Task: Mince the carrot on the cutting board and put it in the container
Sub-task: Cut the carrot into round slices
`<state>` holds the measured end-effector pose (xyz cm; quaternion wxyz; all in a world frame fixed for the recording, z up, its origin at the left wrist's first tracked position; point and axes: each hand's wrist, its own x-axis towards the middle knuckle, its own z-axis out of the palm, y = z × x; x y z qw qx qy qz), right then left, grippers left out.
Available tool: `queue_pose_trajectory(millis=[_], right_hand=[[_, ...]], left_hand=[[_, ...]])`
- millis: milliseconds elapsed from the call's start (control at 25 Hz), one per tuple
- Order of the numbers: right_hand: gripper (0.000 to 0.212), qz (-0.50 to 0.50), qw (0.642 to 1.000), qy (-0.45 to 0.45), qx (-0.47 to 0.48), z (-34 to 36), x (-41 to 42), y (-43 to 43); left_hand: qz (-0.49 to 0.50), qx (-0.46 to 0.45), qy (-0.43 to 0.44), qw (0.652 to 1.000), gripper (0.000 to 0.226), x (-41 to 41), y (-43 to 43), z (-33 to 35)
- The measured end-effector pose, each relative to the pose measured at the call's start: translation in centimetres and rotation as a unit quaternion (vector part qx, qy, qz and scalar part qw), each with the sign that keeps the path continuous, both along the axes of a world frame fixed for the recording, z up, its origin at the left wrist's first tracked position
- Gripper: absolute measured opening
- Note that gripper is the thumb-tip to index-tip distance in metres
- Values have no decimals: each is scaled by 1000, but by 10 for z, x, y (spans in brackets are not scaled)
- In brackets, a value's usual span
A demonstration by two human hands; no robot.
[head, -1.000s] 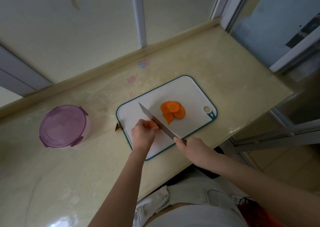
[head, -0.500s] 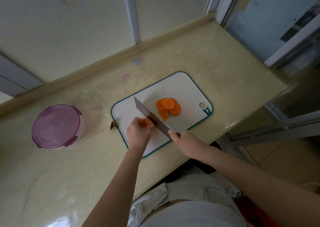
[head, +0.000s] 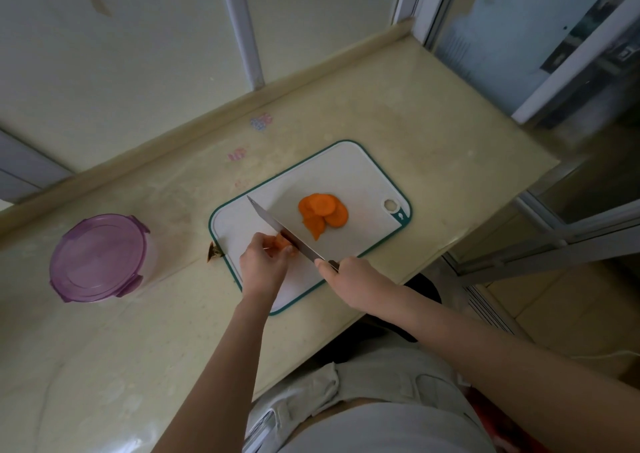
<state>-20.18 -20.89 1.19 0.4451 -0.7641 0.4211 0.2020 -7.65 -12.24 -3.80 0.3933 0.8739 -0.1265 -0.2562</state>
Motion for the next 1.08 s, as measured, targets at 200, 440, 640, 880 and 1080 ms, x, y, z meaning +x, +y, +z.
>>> queue_pose_trajectory(millis=[200, 440, 640, 880, 1080], right_hand=[[53, 21, 1000, -1, -14, 6, 0, 1], [50, -15, 999, 33, -31, -10, -9, 0], [50, -21, 999, 27, -33, -20, -9, -1], [53, 4, 999, -46, -17, -32, 15, 0], [53, 10, 999, -48, 14, -37, 15, -16]], left_hand=[[-2, 11, 0, 1000, 21, -4, -2, 1], [-7, 16, -2, 1000, 20, -4, -3, 0], [-4, 12, -1, 1000, 20, -3, -3, -5], [-3, 14, -13, 1000, 22, -8, -1, -8], [7, 8, -8, 1000, 22, -11, 0, -5]])
